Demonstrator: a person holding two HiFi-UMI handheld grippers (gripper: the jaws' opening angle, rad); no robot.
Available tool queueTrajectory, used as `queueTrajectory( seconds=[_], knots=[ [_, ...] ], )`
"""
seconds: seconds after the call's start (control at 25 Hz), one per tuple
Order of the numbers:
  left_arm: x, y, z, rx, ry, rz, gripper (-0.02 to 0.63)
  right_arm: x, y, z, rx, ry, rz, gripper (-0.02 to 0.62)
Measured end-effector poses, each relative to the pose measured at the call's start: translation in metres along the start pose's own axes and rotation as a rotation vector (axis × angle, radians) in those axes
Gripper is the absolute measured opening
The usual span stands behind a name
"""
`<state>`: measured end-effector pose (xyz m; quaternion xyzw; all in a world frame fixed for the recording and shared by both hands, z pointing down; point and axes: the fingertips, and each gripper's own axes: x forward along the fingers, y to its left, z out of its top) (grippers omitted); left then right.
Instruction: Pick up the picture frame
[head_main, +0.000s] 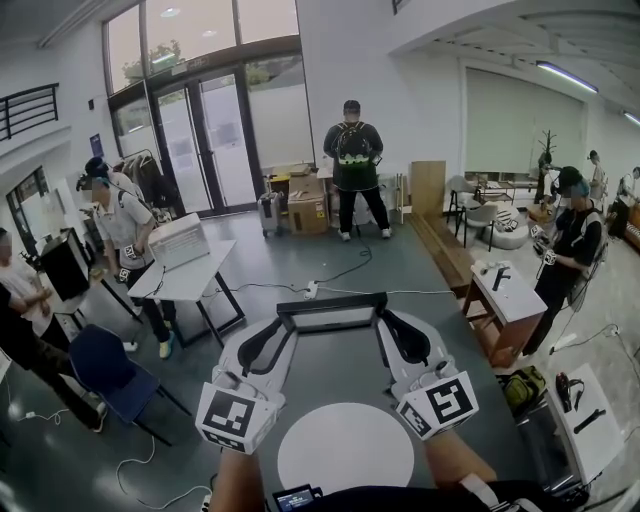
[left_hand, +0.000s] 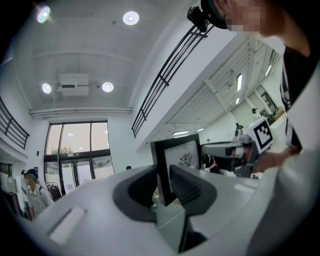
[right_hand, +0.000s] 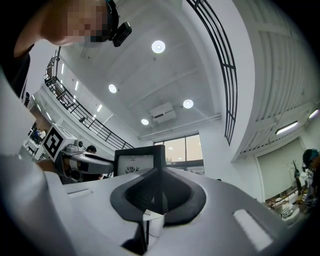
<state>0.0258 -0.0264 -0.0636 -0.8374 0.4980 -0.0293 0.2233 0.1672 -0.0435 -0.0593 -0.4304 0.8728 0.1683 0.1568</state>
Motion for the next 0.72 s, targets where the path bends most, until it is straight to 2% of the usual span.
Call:
queueTrajectory(
  seconds=[0.4,0.72],
  knots=[
    [0.003,-0.003,-0.002,-0.005,0.005,-0.002,0.080,-0.001,-0.003,-0.002,0.010,-0.001,0.001,0.026],
    [0.015,-0.004,-0.015,-0.007,0.012,-0.005,0.080,0.003,-0.014,-0.019,0.023,0.015,0.003,0.026]
  ],
)
